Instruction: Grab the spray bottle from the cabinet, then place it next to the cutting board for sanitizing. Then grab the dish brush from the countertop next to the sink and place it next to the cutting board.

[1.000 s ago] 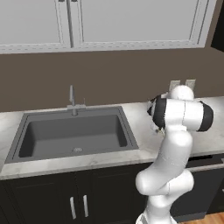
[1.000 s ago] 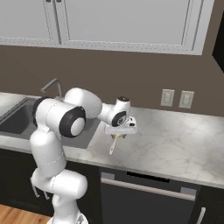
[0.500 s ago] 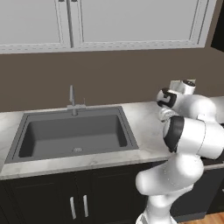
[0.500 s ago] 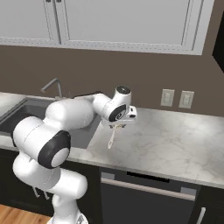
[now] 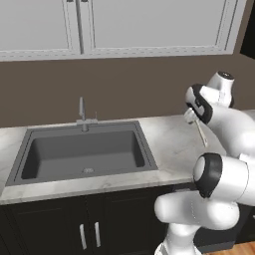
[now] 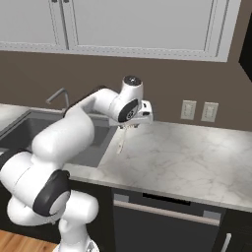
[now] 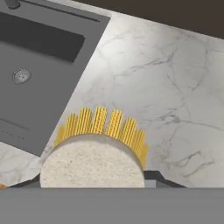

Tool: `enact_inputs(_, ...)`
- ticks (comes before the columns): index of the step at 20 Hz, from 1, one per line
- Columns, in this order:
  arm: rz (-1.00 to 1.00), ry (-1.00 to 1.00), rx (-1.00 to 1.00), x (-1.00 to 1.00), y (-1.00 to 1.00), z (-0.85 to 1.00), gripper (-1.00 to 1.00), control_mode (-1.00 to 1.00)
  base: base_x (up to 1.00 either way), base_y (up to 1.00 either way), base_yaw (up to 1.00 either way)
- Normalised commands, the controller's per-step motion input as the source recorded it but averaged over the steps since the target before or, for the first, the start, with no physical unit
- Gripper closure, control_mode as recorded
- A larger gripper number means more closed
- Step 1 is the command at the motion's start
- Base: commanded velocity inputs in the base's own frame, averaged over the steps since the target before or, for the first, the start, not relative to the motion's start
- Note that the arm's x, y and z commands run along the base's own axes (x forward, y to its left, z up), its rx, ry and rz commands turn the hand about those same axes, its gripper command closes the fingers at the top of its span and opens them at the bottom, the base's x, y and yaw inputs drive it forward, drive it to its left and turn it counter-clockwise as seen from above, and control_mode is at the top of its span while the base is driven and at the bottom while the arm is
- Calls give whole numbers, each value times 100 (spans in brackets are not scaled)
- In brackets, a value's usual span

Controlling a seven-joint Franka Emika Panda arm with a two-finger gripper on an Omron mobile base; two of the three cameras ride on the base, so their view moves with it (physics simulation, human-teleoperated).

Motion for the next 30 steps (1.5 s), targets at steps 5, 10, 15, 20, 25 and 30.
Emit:
enact_inputs(5, 0, -3, 0, -30, 11, 79, 100, -100, 0, 0, 0)
enact_inputs(10, 0, 0, 0, -19, 2, 32, 100, 100, -34, 0, 0)
enact_inputs(15, 0, 0, 0, 0, 0, 0, 100, 100, -96, 3, 0)
enact_inputs(20, 0, 0, 0, 0, 0, 0, 100, 100, -3, 32, 50)
enact_inputs(25, 0, 0, 0, 0, 0, 0, 100, 100, 1, 0, 100)
enact_inputs(30, 0, 0, 0, 0, 0, 0, 100, 100, 0, 0, 100)
